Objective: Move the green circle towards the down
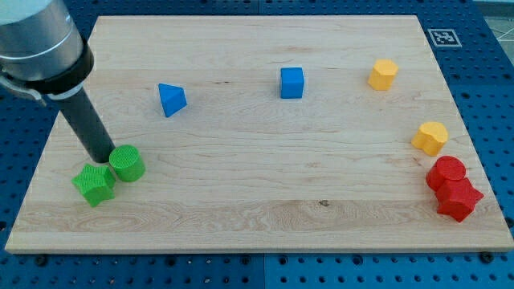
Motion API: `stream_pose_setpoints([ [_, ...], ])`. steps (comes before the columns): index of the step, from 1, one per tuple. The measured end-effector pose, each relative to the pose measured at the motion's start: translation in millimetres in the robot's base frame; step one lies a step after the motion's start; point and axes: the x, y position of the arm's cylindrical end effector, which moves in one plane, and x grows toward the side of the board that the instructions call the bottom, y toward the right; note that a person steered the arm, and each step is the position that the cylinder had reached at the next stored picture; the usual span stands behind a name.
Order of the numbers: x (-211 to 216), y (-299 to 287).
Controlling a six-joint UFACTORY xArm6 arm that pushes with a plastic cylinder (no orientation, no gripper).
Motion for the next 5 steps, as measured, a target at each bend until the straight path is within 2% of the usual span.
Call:
stream_pose_setpoints([
  [3,-22,6],
  [5,7,14],
])
